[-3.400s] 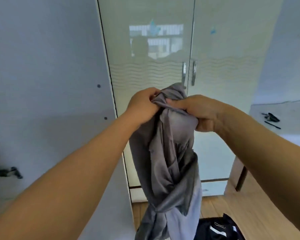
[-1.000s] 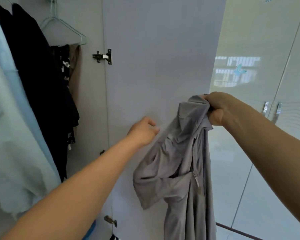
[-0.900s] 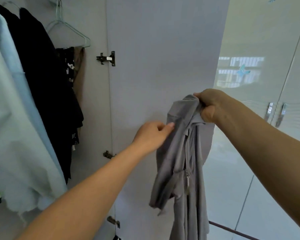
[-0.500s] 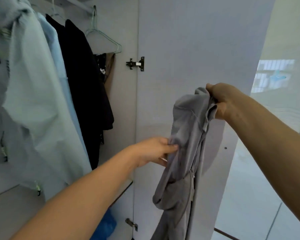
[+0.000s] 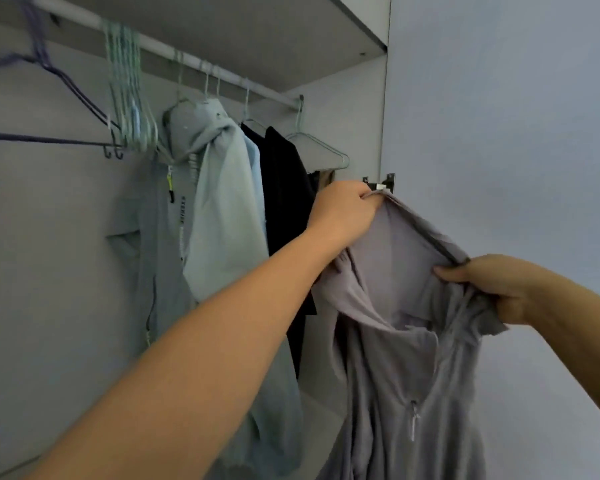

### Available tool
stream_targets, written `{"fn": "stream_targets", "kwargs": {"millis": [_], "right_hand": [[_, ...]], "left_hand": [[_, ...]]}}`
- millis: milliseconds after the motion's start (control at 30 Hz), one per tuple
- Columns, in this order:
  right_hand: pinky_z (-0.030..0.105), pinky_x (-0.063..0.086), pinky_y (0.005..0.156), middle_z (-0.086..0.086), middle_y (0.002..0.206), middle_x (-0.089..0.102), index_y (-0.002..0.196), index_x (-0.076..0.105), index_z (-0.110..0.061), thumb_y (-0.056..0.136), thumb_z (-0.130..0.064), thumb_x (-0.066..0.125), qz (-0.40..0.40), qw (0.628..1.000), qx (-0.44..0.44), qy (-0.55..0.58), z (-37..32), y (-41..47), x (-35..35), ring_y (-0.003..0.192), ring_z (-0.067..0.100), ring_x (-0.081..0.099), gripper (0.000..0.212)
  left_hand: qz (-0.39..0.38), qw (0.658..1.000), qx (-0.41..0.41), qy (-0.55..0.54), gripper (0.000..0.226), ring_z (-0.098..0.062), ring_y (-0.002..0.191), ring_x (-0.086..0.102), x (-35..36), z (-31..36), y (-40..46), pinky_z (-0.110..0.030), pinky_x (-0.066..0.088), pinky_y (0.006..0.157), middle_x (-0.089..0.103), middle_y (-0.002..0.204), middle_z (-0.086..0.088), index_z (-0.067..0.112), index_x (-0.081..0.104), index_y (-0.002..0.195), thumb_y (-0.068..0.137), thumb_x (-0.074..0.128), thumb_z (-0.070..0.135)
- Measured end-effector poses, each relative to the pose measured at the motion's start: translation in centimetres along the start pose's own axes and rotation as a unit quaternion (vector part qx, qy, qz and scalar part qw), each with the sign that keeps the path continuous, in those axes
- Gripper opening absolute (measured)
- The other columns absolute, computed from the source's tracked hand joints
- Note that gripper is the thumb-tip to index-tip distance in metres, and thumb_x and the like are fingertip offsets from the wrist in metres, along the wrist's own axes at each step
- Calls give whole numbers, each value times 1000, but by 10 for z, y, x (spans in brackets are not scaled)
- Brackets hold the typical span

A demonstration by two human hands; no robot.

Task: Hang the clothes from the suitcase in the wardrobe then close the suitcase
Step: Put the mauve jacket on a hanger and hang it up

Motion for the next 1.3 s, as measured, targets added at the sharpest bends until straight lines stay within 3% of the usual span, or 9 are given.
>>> {"fn": "stream_targets", "kwargs": {"millis": [133, 200, 333, 500, 700, 867, 1100, 1200, 1300], "right_hand": [[41, 56, 49, 17, 70, 66, 93, 58, 2, 91, -4, 57, 18, 987, -27, 159, -36, -10, 7, 67, 29, 60, 6], [38, 54, 45, 17, 76, 60, 92, 57, 2, 91, 3, 52, 14, 981, -50, 185, -55, -20, 17, 63, 29, 57, 5], [30, 48, 34, 15, 63, 53, 68, 51, 1, 89, 11, 45, -3, 973, -86, 216, -81, -31, 39, 40, 24, 55, 24], [33, 49, 32, 15, 56, 58, 68, 54, 1, 89, 10, 45, 8, 971, -100, 215, -98, -39, 58, 30, 19, 55, 25], [31, 48, 32, 13, 64, 56, 67, 53, -1, 89, 9, 47, 7, 971, -103, 216, -113, -41, 74, 33, 20, 56, 25], [29, 48, 31, 10, 43, 57, 65, 54, -1, 86, 15, 43, 6, 971, -112, 213, -119, -42, 82, 28, 16, 54, 29], [17, 47, 36, 8, 68, 51, 71, 49, -8, 96, 2, 39, -34, 953, -122, 275, -126, -40, 96, 29, 8, 52, 29], [20, 47, 37, 8, 46, 53, 58, 54, -5, 97, 5, 32, -49, 946, -118, 299, -126, -33, 97, 27, 9, 50, 45], [20, 45, 33, 7, 48, 51, 63, 52, -6, 97, 4, 33, -57, 938, -103, 327, -123, -24, 98, 27, 10, 49, 40]], "left_hand": [[-97, 994, -39, 39, 12, -17, 72, 51, -19, -18, 12, -24, 38, 63, 57, 75, -4, 12, 65, 76, 85, 63, 19], [-31, 997, -36, 59, 3, -18, 77, 52, -46, -19, 20, -26, 40, 68, 57, 81, -4, 18, 63, 82, 83, 62, 16], [202, 945, -44, 254, 32, -30, 121, 43, -124, -25, 33, -37, 36, 99, 47, 131, -13, 10, 57, 119, 89, 52, 22], [225, 876, -188, 384, 62, -37, 144, 8, -173, -74, 43, -43, 6, 118, 12, 155, -23, -1, 24, 146, 95, 44, 27], [161, 859, -245, 420, 66, -37, 140, 17, -181, -100, 44, -42, 15, 115, 17, 152, -24, -3, 26, 145, 90, 49, 27], [104, 819, -217, 521, 22, -31, 120, 33, -170, -110, 42, -37, 27, 96, 48, 127, -12, 17, 60, 104, 84, 51, 17], [90, 835, -236, 489, 39, -38, 135, 26, -177, -126, 51, -42, 24, 109, 32, 146, -22, 2, 50, 128, 91, 48, 12], [106, 866, -250, 419, 54, -36, 137, 27, -182, -140, 66, -40, 30, 109, 15, 153, -26, -6, 31, 141, 92, 48, 11], [185, 916, -250, 252, 54, -31, 132, 40, -193, -143, 75, -37, 40, 99, 36, 146, -17, -3, 30, 141, 92, 51, 7]]}}
Point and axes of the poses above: each hand's wrist, its own y-axis towards the middle knuckle, its own x-axis out of the palm, z = x × y, the point moved 7 cm from there along y, towards the middle knuckle
